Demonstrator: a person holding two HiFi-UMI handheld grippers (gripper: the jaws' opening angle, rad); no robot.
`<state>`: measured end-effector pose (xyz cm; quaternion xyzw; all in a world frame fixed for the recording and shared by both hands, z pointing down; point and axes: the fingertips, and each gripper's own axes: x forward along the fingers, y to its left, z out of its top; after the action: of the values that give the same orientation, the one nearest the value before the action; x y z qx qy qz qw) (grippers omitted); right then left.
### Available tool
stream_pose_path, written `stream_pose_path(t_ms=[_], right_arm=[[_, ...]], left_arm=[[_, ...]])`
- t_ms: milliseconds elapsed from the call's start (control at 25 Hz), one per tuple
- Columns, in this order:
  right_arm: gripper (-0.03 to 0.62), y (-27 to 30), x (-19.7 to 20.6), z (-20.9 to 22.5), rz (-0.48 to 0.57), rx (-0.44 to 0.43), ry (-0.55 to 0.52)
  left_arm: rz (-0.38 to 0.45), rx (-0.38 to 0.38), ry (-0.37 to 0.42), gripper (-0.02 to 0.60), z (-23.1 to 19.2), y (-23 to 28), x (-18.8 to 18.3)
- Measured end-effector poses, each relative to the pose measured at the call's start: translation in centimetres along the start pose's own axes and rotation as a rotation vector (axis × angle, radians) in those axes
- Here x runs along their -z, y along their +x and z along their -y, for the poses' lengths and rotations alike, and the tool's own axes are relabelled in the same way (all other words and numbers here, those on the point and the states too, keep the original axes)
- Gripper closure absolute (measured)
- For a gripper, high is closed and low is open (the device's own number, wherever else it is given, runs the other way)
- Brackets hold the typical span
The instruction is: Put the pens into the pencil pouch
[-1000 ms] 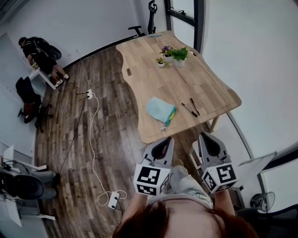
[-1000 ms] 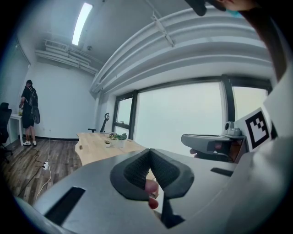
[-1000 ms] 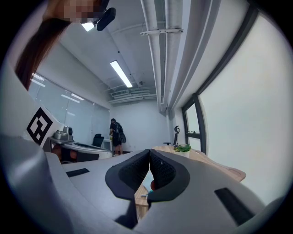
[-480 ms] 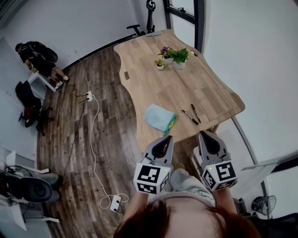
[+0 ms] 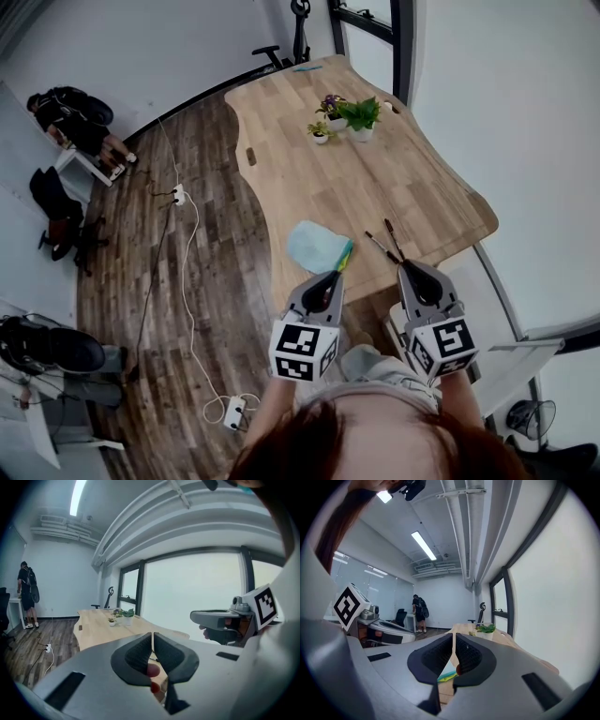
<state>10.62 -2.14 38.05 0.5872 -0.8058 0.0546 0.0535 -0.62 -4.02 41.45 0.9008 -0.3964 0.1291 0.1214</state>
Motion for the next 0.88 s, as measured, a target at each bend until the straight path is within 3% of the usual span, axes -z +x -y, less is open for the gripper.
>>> stream_pose_path(t_ms=[160, 640, 880], right_arm=[[0.591, 1.5, 0.8, 1.3, -0.038, -0.021, -0.021], [0.588, 5.8, 5.9, 4.1, -0.196, -0.09, -0.095], [0.573, 7.4, 8.9, 4.7, -0.273, -0.142, -0.124]], left_arm=[[-0.048, 0.003, -0.008, 0.532, -1.0, 1.9, 0.8], [-0.21, -0.037, 0.004, 0.502, -4.7, 7.1, 5.3], [-0.291, -0.052, -0.033, 0.491, -6.1, 9.1, 8.4]])
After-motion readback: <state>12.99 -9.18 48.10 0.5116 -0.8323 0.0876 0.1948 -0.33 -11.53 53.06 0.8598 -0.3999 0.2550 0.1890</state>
